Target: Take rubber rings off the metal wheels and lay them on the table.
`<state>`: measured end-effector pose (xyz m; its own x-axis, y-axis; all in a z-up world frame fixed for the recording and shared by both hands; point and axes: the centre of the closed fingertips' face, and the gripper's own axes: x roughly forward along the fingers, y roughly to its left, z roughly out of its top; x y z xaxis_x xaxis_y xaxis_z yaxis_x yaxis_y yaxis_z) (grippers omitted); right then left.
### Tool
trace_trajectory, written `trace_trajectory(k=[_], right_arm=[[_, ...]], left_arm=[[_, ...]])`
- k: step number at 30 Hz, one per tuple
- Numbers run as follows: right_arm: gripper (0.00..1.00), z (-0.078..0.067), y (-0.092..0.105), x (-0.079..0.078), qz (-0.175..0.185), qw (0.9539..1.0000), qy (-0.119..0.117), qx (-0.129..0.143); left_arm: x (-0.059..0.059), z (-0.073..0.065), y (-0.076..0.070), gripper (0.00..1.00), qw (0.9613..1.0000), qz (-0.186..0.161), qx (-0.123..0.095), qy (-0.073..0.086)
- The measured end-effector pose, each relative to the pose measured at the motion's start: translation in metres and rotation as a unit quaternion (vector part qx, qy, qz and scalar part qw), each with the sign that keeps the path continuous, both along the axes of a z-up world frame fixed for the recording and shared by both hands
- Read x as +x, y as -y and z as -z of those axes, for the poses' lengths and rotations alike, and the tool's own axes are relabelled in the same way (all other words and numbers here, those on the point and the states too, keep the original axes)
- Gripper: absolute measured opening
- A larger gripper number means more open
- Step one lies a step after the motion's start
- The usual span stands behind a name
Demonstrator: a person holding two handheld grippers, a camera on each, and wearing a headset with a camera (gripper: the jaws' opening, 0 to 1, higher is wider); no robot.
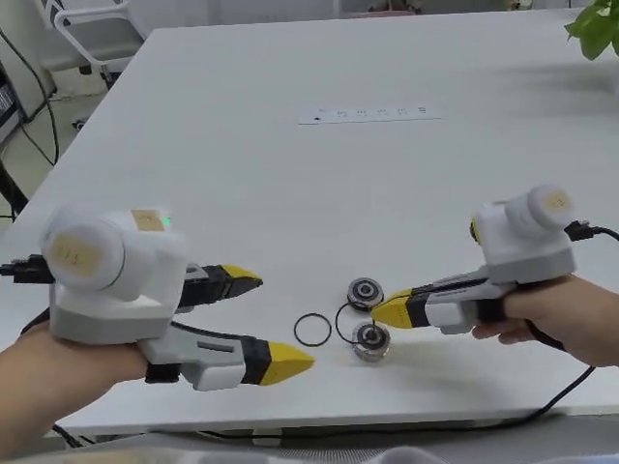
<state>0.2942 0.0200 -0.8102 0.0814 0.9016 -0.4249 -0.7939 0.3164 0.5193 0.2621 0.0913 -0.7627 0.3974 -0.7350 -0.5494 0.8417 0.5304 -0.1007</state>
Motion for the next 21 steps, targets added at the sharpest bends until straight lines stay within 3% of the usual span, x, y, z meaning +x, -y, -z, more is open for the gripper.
trace_trajectory(k=[8,21], right_arm=[[0.0,-0.004,-0.015,0.003,-0.004,1.0,0.004,0.004],[0.0,0.005,-0.034,0.006,-0.008,1.0,0.001,-0.005]], left_arm=[[-0.004,-0.002,-0.014,0.69,0.9999,-0.012,0.006,0.005],[-0.007,-0.005,-0.026,0.73,0.9996,-0.025,0.009,0.008]])
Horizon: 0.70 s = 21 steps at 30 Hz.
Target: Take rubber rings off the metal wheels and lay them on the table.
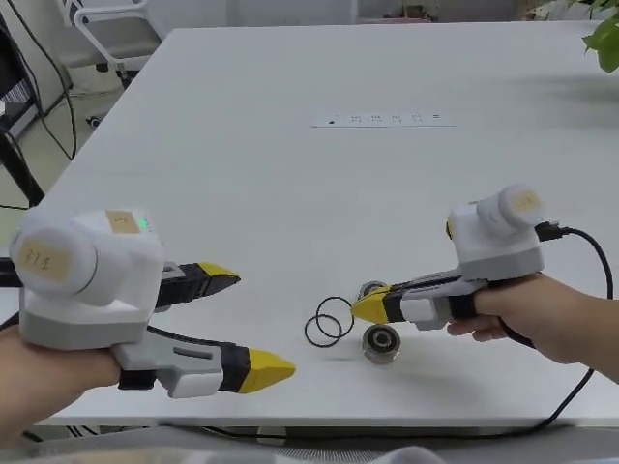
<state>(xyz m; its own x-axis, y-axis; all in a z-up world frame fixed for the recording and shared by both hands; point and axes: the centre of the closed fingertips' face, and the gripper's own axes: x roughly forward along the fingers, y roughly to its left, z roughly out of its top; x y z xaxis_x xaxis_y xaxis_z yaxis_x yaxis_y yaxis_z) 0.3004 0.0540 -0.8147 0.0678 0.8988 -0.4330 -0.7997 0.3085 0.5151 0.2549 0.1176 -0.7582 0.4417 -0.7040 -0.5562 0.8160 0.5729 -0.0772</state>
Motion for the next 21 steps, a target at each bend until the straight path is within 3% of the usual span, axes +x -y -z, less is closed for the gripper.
trace_trajectory(k=[21], right_arm=[[0.0,0.022,-0.009,0.012,0.002,0.9997,-0.01,-0.023]], left_arm=[[0.001,-0.004,-0.015,0.76,0.9997,-0.024,0.0,0.007]])
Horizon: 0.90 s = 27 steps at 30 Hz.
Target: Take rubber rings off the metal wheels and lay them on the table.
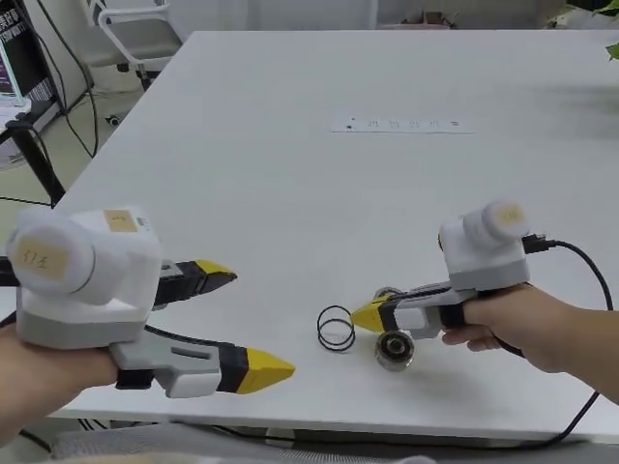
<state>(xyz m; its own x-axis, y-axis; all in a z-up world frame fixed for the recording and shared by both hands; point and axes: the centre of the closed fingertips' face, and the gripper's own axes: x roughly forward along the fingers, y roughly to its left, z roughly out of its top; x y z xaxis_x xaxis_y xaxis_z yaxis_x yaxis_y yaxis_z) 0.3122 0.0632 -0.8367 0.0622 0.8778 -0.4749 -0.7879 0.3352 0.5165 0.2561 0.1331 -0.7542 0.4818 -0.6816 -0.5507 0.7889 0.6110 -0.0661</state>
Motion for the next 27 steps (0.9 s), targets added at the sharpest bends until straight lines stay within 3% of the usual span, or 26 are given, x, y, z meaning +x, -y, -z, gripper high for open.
trace_trajectory(k=[27], right_arm=[[0.0,0.012,0.001,0.001,0.009,0.9995,0.009,-0.027]], left_arm=[[-0.002,0.002,0.001,0.77,1.0,0.0,0.003,-0.003]])
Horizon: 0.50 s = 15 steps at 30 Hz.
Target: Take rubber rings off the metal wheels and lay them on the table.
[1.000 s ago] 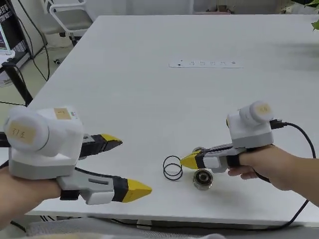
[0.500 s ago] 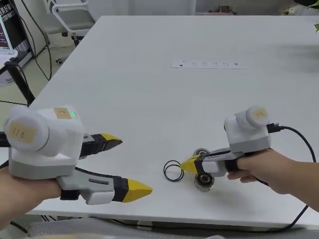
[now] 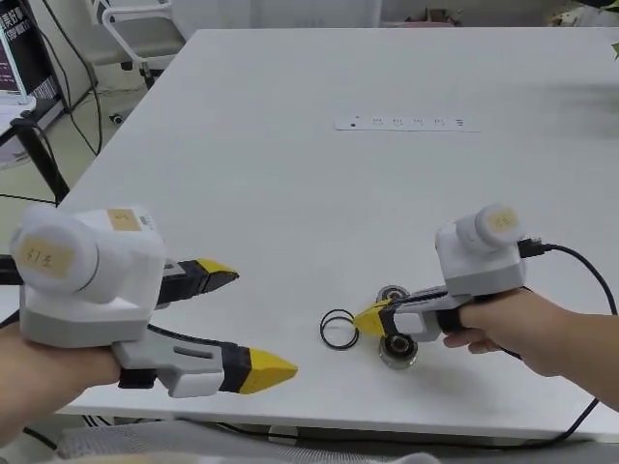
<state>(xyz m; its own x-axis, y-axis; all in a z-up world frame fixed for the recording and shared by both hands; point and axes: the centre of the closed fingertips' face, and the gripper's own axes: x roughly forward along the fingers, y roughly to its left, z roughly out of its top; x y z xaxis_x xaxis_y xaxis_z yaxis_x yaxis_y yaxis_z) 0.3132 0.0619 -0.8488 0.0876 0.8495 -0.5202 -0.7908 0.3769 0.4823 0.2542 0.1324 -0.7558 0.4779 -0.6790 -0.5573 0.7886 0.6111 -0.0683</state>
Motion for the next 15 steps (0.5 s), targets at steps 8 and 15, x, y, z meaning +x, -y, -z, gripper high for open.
trace_trajectory(k=[8,15], right_arm=[[0.0,0.0027,0.0011,0.0051,0.005,0.9999,0.009,-0.006],[0.02,0.0037,0.0039,0.0075,0.009,0.9998,0.013,-0.009]], left_arm=[[-0.0012,0.0,-0.0003,0.77,1.0,-0.001,0.001,-0.001],[-0.0016,0.0006,0.0001,0.77,1.0,0.0,0.003,-0.002]])
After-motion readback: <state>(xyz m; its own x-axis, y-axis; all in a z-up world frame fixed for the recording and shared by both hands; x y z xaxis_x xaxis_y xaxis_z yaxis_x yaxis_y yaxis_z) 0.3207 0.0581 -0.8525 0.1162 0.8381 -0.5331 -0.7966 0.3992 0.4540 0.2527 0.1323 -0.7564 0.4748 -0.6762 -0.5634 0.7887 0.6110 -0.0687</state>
